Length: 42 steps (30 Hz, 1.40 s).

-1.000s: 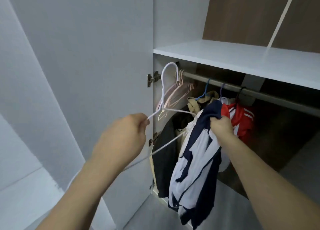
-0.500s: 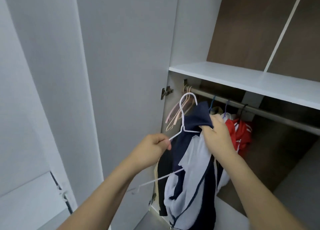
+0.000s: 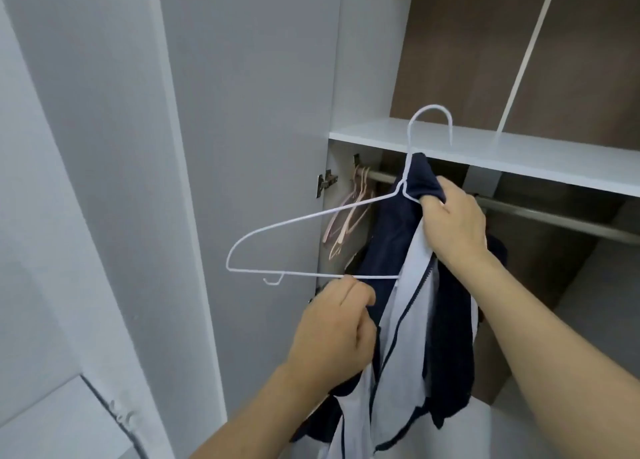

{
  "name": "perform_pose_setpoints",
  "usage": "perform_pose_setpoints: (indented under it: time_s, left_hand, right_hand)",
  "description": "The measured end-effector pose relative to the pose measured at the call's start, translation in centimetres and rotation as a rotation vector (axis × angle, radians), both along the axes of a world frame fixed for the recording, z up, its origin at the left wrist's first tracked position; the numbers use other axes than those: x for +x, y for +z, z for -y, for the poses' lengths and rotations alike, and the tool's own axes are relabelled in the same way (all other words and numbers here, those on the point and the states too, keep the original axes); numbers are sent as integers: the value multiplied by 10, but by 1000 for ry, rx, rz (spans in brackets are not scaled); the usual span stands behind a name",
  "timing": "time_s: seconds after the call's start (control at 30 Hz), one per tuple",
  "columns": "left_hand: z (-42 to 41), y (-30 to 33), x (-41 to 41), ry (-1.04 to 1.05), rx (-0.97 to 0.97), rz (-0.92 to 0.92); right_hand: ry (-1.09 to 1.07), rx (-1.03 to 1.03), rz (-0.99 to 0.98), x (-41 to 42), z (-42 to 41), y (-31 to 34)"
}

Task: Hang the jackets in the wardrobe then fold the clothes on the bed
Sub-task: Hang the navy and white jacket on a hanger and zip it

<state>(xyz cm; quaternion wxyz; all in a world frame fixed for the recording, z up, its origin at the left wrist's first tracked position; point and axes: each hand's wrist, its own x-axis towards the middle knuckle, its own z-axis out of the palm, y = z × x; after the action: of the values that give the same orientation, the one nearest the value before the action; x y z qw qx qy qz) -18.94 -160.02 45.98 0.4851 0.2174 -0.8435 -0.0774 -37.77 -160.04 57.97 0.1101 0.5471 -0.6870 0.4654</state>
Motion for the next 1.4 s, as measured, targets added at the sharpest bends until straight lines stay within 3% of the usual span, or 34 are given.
perform_pose_setpoints:
  time_s: [0.07,0.17,0.23,0.33,0.4,0.5,0.57,0.73,0.9,1.1,1.23,1.4]
  left_hand:
    - [13,-24,-2,55,404,23]
    - [36,-40,-13,13,778,196]
    - [42,-41,-20,-115,906,287]
    - [50,-49,-14,-195,946,399]
    - [57,-55,1,-247,1092,326]
    - [74,-47,22,-250,1379,-89]
    - [89,-28,30,-182,1365,-156]
    - [109,37,37,-25,1404,-64]
    - [98,96,35,124,1362,71]
    - [77,115,5,-159,1540,-141]
    - [85,125,9,75,1154,118]
    - [81,129,15,145,1132,314]
  right_hand:
    - [-12,-21,2,5,-1,7]
    - [-1,-57,-3,14,-4,17]
    - [3,-84,-6,19,-7,22]
    - [-41,-110,11,10,-15,27]
    - [-77,-110,10,-3,-24,27]
    - [-112,-55,-45,-17,-39,17]
    - [-153,29,-124,-25,-46,3]
    - [-295,208,-365,-32,-47,-32]
    - [-345,115,-469,-26,-49,-43]
    - [-420,25,-431,-27,-43,-38]
    - [-492,-66,-465,-41,-53,-19]
    - [-462,-1,-621,-39,-59,-10]
